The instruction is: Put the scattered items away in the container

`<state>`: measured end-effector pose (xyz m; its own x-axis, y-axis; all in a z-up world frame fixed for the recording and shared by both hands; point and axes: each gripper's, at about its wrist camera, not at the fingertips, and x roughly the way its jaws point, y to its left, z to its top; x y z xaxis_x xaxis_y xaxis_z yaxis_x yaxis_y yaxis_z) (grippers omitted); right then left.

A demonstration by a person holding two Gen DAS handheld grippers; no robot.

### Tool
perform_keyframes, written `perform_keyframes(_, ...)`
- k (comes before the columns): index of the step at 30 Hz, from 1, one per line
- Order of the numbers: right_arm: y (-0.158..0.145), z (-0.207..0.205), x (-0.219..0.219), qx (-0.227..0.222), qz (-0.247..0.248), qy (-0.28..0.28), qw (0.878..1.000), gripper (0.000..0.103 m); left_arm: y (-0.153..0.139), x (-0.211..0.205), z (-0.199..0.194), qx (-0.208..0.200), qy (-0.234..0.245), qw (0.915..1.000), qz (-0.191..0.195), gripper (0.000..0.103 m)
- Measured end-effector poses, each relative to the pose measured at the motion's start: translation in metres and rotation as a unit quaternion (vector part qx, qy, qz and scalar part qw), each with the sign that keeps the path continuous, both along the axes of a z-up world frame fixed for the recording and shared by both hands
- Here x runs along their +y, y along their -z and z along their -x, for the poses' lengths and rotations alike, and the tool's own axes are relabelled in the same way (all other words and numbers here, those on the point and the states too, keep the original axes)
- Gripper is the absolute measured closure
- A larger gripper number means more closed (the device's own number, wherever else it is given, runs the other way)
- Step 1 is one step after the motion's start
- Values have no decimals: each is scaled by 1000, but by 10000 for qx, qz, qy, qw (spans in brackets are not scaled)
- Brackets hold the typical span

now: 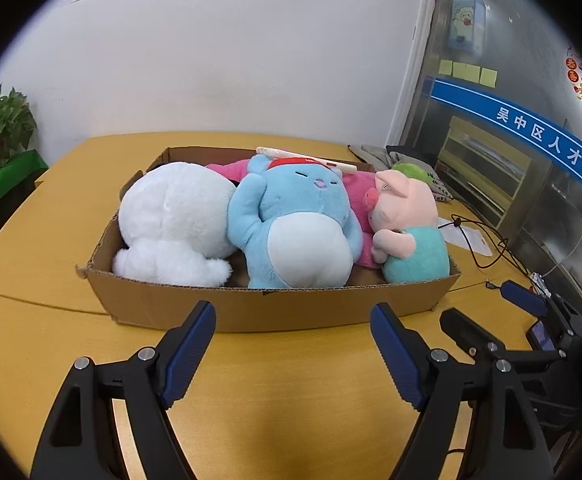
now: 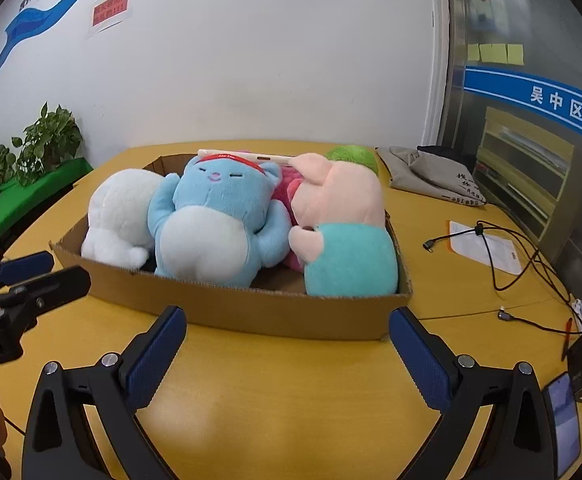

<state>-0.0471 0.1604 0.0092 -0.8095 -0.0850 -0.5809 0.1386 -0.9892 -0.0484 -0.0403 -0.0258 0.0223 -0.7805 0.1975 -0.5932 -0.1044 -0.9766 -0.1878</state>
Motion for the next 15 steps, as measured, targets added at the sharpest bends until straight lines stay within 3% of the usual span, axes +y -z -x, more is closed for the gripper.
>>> perform_keyframes(15,2,-20,-2,18,80,-44,10000,0,1,5,-17,315,-221,9991,168,23)
